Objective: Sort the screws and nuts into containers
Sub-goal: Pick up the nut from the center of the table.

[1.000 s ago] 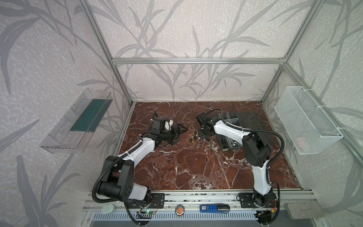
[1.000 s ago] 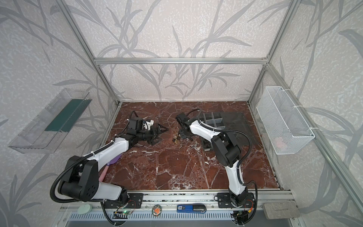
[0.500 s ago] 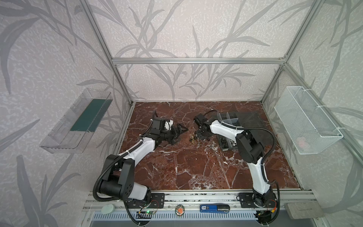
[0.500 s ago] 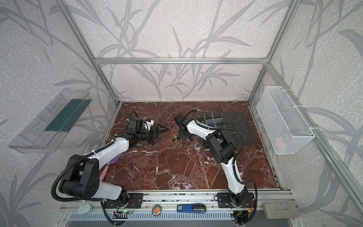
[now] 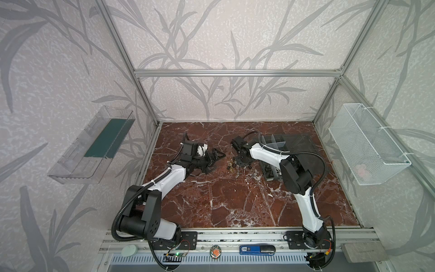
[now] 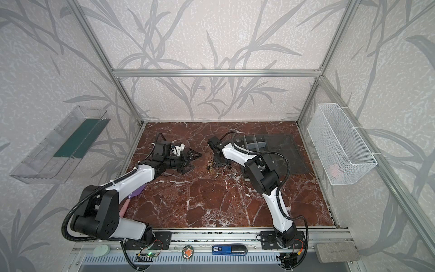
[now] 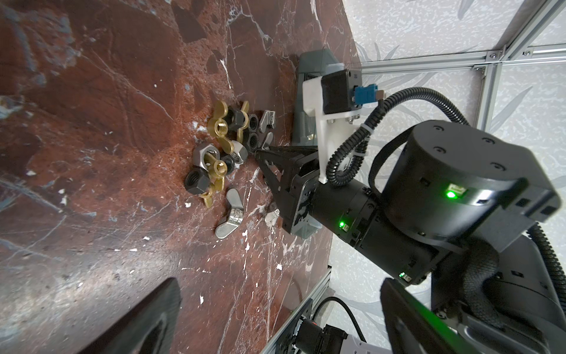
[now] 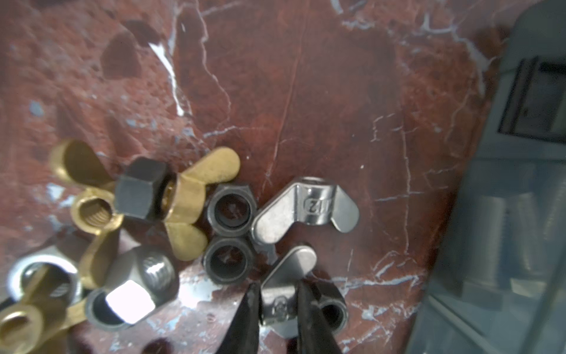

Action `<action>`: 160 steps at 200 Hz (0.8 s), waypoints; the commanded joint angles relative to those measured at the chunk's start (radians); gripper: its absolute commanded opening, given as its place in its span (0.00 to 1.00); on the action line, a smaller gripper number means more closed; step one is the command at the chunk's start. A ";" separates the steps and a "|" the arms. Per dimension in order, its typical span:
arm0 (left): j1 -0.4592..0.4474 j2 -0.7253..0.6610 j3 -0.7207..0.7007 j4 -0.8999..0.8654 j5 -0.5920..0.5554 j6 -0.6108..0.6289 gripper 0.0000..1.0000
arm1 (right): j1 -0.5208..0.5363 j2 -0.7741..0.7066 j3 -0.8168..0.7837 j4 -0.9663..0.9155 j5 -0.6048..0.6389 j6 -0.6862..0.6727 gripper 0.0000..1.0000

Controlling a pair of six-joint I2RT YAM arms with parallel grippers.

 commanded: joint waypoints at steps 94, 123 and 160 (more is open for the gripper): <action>0.005 0.010 0.025 0.002 0.003 -0.003 1.00 | 0.003 0.057 0.041 -0.064 0.033 -0.018 0.19; 0.005 0.015 0.026 0.001 0.004 -0.002 1.00 | 0.000 0.003 0.017 -0.051 0.019 -0.013 0.16; -0.010 0.014 0.046 -0.013 -0.006 0.010 1.00 | -0.008 -0.085 -0.010 -0.053 0.009 -0.009 0.16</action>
